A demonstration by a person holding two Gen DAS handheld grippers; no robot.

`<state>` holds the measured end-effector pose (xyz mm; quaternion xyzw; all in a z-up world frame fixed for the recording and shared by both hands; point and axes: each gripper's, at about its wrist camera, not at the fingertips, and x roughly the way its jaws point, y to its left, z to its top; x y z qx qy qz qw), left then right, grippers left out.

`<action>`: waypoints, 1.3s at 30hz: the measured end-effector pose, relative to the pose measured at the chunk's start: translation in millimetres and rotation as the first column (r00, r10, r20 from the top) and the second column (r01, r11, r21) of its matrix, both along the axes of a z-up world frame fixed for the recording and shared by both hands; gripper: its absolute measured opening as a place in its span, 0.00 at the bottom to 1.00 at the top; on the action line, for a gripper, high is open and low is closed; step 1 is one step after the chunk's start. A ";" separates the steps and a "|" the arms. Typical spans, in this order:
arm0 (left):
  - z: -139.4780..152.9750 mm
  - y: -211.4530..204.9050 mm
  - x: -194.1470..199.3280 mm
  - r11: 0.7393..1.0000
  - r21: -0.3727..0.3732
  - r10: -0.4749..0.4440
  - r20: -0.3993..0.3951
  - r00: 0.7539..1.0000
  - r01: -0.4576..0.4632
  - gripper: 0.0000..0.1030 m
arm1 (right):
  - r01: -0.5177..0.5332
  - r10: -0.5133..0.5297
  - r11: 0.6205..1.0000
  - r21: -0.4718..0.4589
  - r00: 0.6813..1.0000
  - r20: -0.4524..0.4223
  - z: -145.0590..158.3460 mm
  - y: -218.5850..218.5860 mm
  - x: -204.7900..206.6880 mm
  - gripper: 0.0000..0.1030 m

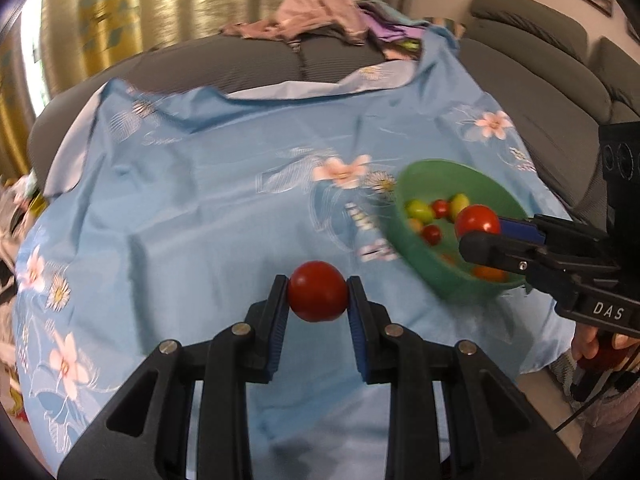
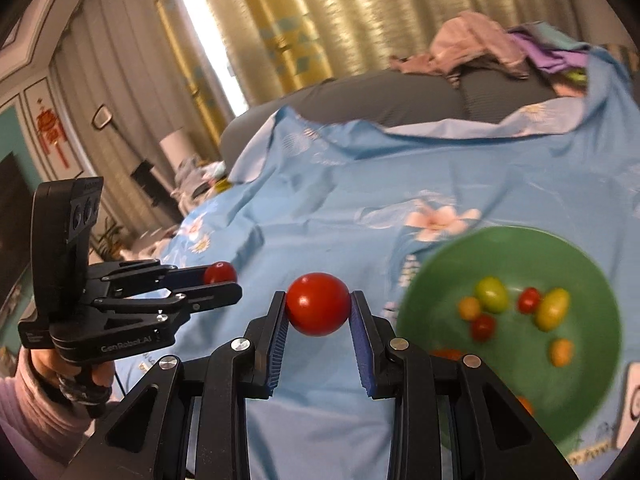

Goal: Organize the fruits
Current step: 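Carry both held tomatoes over the green bowl and lower them inside, then open both grippers to drop the tomatoes and lift away from the bowl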

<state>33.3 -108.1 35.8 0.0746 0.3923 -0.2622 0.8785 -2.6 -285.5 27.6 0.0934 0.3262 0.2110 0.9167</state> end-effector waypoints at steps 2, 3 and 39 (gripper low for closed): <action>2.4 -17.2 -1.1 0.999 0.007 -0.036 0.007 0.999 0.036 0.27 | 0.039 -0.039 0.999 -0.003 0.999 0.010 1.8 -11.3 -5.3 0.32; 3.4 -25.7 -1.2 0.999 0.009 -0.054 0.009 0.999 0.054 0.27 | 0.056 -0.056 0.998 -0.006 0.998 0.015 2.3 -17.5 -8.1 0.32; 14.1 -134.3 25.5 0.984 0.148 -0.096 -0.056 0.994 0.103 0.99 | 0.380 -0.395 0.908 -0.175 0.917 -0.060 12.6 -104.2 -27.4 0.43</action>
